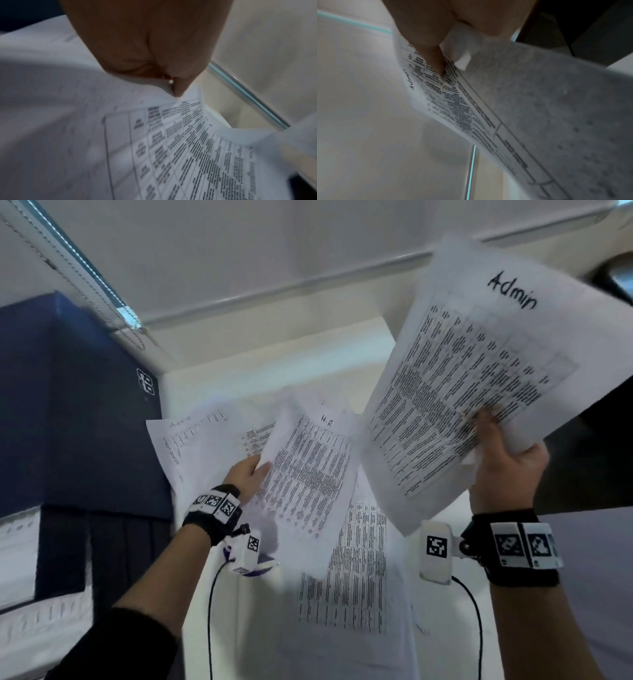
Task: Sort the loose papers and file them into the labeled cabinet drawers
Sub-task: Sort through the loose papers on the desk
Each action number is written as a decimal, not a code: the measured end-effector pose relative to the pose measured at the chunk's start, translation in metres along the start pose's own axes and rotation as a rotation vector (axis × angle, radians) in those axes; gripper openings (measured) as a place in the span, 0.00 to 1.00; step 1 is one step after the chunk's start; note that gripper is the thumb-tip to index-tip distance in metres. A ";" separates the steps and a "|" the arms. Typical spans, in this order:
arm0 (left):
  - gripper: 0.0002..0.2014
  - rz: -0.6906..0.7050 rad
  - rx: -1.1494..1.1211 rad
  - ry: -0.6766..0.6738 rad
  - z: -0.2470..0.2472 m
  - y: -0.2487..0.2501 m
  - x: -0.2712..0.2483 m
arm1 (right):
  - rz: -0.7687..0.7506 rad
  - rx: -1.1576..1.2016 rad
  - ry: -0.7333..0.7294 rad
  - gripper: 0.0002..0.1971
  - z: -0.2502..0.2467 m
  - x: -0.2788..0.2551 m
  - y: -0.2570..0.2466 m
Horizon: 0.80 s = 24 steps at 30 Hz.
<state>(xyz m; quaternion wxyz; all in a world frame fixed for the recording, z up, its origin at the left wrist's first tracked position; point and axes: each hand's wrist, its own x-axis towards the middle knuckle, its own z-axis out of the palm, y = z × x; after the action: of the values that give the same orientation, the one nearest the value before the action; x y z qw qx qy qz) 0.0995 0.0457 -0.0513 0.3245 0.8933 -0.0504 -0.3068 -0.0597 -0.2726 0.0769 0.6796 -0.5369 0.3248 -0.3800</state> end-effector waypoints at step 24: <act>0.05 -0.233 -0.596 0.073 0.095 -0.113 -0.161 | 0.509 -0.984 -0.464 0.17 -0.091 -0.170 0.133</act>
<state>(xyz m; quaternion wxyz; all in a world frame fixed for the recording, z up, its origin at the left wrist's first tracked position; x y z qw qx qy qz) -0.0981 0.1288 -0.0946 0.5361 0.7692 0.1558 -0.3108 -0.1996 -0.1515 -0.0667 0.4742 -0.7625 0.4244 0.1168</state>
